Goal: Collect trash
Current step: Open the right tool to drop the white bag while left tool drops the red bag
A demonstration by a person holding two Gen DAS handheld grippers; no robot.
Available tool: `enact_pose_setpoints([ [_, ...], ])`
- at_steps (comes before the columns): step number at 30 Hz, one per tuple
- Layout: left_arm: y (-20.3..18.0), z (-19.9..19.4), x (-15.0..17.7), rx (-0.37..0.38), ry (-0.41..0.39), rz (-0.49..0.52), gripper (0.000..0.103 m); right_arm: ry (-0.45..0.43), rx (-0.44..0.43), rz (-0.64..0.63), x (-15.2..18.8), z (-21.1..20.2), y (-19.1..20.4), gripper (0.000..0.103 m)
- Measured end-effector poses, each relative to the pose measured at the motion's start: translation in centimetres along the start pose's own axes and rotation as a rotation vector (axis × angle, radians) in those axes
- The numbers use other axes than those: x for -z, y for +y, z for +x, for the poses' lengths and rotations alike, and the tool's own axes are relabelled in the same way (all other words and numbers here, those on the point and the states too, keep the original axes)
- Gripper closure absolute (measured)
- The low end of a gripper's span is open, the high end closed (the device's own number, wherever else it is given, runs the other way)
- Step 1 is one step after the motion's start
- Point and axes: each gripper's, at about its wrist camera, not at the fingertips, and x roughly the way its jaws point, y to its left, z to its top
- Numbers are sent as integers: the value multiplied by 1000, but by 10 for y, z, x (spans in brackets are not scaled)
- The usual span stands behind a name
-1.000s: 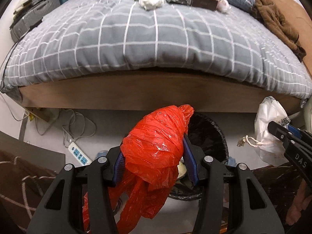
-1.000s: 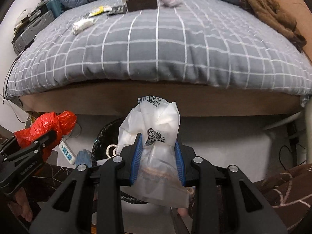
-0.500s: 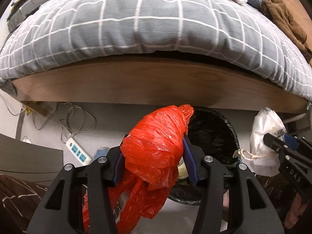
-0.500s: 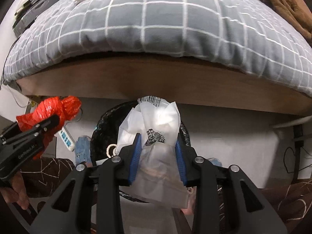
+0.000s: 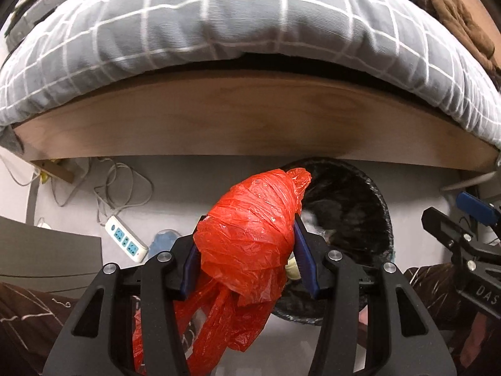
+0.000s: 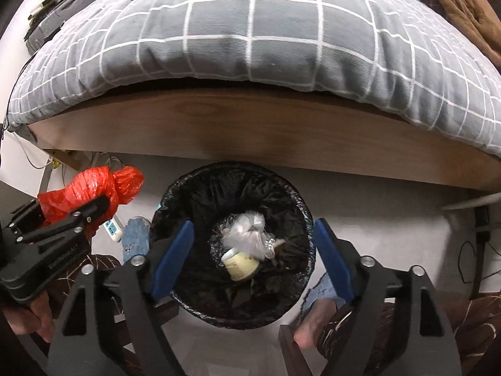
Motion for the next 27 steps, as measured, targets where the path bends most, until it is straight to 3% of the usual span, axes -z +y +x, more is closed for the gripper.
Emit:
enact_pose_setpoints([
  [8,-34,7,-4,38,10,56,53,-29,66,26,10,-6,-36,10],
  [20,-93,8,-4,69,-4,152,51,-58,111,100,28,-21,-85,9],
  [24,-96,9,-4,51,-10,160,40,-66,112,101,27,-22,-85,9],
  [27,-97,7,-5,36,-22,155,25,-74,116,87,26,-20,-78,9],
])
